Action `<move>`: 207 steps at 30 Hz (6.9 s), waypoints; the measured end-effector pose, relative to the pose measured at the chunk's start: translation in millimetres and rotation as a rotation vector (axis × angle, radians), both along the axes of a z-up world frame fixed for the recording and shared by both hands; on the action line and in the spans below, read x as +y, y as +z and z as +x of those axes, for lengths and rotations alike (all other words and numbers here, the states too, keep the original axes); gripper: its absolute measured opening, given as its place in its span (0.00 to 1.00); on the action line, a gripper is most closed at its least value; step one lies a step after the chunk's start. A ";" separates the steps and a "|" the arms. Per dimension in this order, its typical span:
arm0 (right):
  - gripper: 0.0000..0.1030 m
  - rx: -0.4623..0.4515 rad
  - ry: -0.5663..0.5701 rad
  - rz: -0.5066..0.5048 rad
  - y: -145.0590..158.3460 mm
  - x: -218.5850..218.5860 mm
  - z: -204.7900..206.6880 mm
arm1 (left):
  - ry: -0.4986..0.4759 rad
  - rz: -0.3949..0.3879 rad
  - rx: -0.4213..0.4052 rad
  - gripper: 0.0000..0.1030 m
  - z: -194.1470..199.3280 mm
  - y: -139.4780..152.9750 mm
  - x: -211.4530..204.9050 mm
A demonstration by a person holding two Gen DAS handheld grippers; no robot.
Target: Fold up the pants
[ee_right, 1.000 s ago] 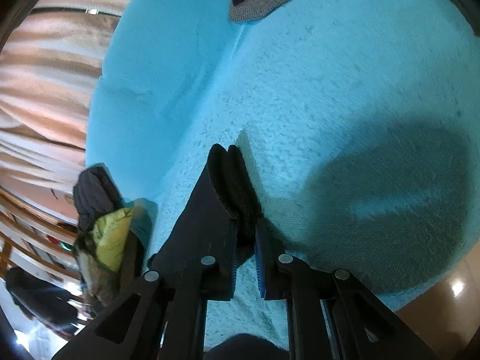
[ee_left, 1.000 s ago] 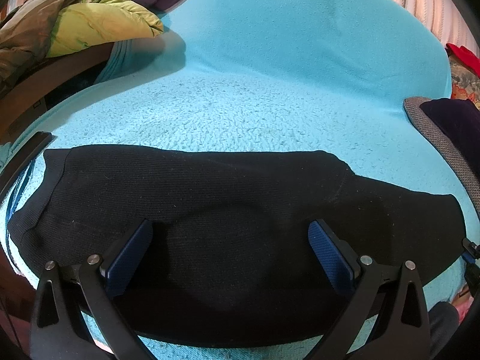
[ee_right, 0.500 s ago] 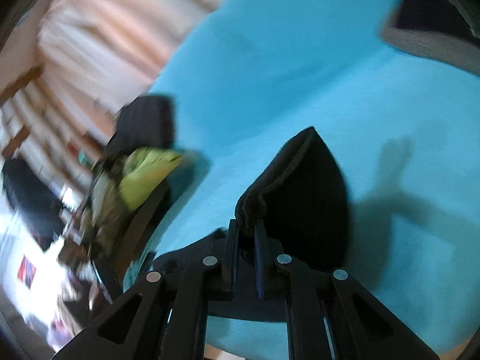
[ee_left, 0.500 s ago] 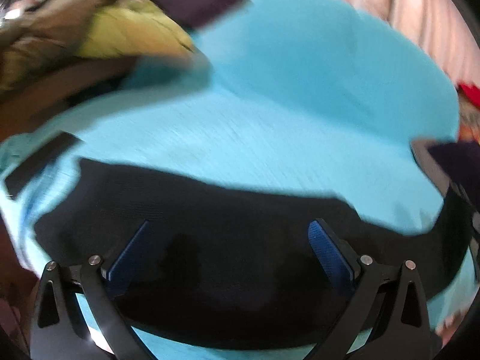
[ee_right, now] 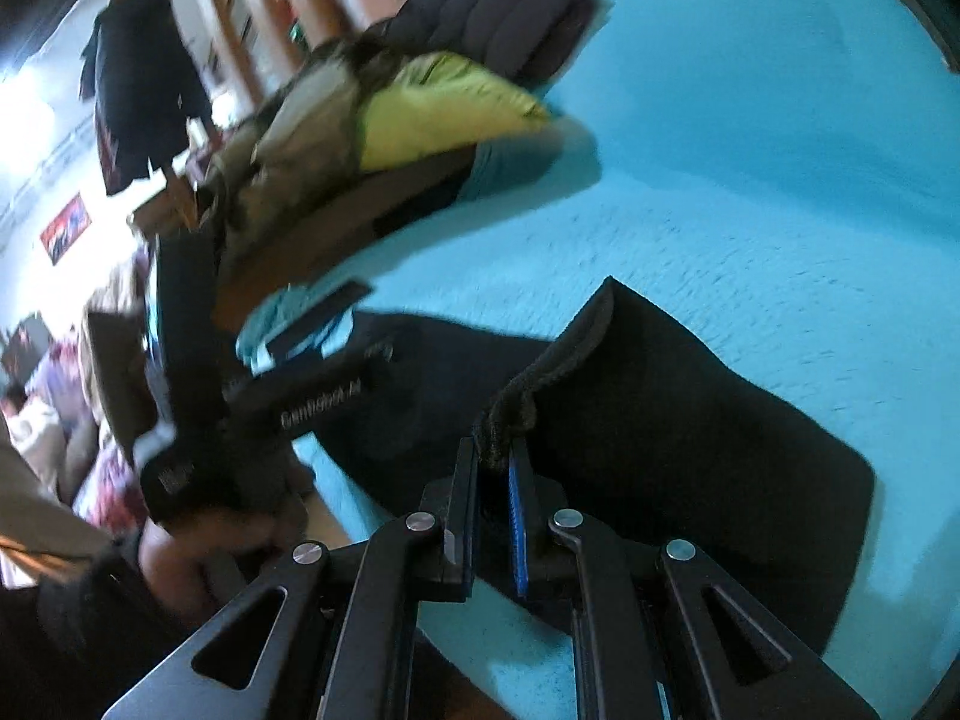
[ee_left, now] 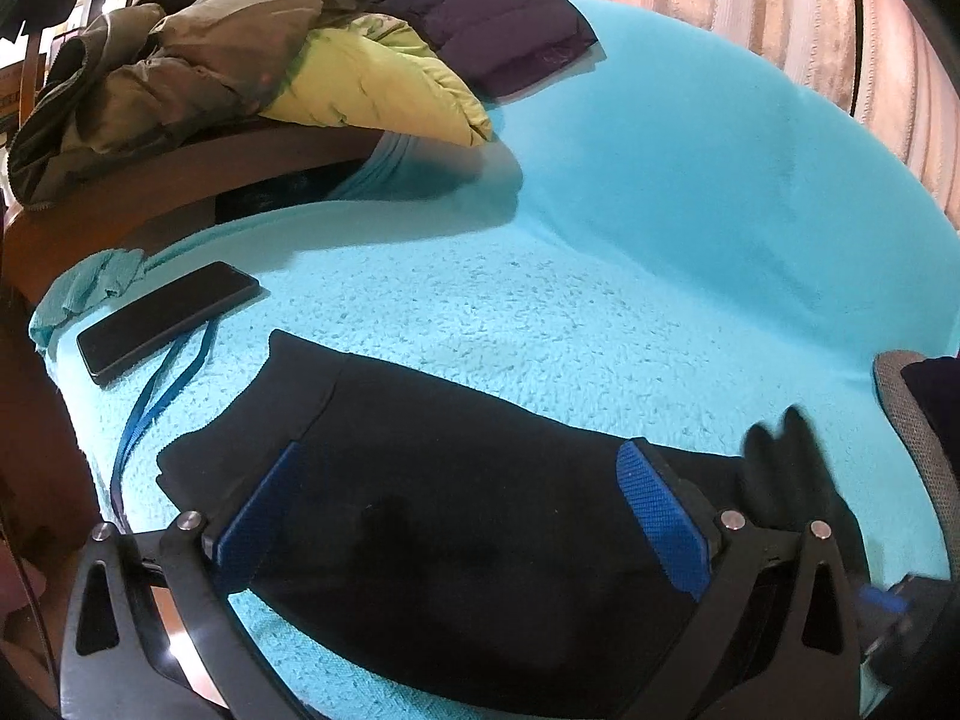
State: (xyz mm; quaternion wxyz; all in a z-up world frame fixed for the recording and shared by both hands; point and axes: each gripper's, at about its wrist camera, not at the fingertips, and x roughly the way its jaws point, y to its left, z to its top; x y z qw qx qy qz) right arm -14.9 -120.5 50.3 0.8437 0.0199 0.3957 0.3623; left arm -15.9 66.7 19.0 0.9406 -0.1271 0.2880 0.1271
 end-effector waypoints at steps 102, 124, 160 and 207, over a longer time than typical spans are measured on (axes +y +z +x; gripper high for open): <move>0.16 0.025 -0.373 0.077 -28.7 -155.7 -32.8 | -0.583 -0.332 -0.138 0.82 -11.5 8.1 -48.4; 0.20 0.043 -0.367 0.134 -31.2 -162.3 -30.6 | 0.000 -1.084 -0.285 0.86 -54.1 -81.2 162.5; 0.28 0.053 -0.356 0.159 -32.3 -159.7 -28.8 | -0.399 -0.226 -0.313 0.07 -33.6 15.3 24.0; 0.29 -0.028 -0.590 0.290 -26.9 -201.5 -43.5 | -0.750 -0.296 -0.181 0.42 -57.0 13.1 -66.3</move>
